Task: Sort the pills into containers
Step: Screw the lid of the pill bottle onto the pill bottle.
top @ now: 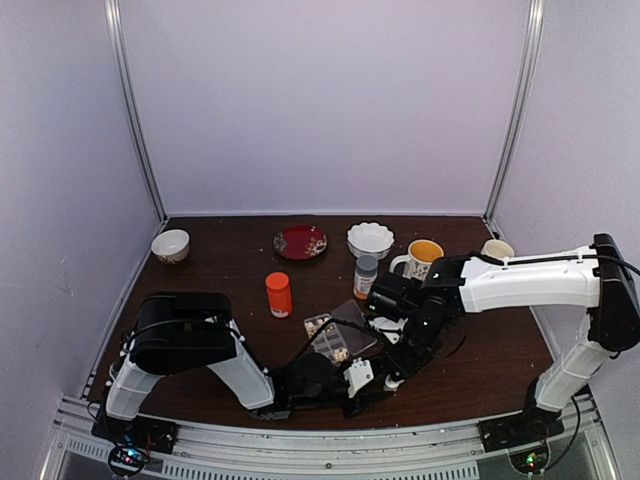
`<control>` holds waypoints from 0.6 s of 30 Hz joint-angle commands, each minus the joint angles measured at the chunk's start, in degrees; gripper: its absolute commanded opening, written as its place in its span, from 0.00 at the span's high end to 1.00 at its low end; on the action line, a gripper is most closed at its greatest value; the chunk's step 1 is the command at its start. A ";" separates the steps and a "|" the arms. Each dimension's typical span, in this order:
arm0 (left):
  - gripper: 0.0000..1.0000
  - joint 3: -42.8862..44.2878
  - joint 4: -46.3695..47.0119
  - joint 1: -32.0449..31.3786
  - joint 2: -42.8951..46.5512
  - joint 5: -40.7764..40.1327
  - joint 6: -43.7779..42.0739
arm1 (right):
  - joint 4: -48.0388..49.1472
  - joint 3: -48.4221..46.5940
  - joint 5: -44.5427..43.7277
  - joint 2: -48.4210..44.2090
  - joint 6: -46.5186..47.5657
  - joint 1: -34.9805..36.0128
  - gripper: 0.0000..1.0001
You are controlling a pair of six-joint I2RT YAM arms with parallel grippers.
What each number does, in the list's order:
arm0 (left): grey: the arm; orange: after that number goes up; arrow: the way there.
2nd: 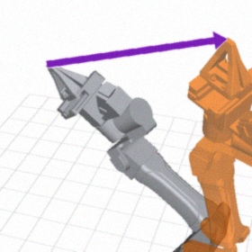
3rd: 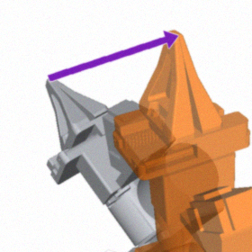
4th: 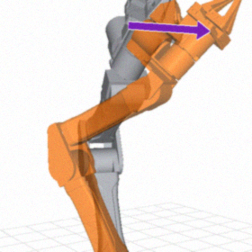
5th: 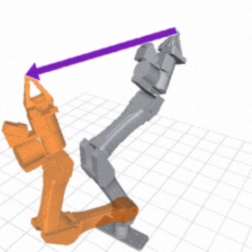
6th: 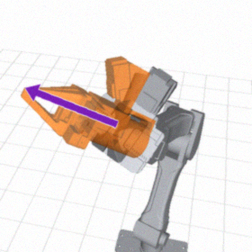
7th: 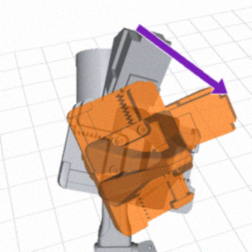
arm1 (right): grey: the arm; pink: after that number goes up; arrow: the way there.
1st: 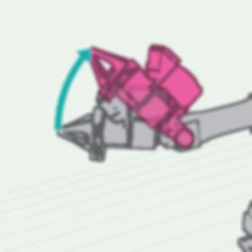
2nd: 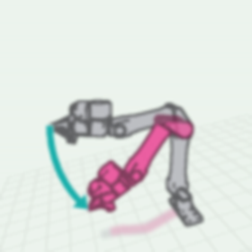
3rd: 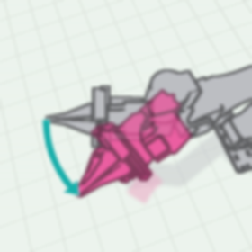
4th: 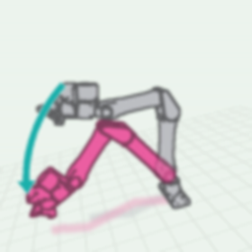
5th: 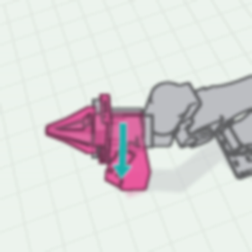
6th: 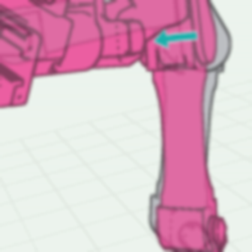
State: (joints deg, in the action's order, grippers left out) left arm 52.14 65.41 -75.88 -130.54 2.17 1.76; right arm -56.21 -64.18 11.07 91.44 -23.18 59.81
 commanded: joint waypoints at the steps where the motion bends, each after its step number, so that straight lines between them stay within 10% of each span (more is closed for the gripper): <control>1: 0.60 0.63 1.74 0.22 -1.79 0.13 -1.16 | -1.56 -2.47 -2.53 1.36 -0.98 0.80 0.87; 18: 0.70 1.56 0.51 0.33 -2.00 1.25 -1.18 | 1.66 -2.53 2.57 3.67 -1.90 2.68 0.84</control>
State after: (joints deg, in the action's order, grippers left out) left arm 52.27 66.22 -75.81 -131.02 3.33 1.34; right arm -59.57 -67.26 9.41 94.37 -24.01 60.97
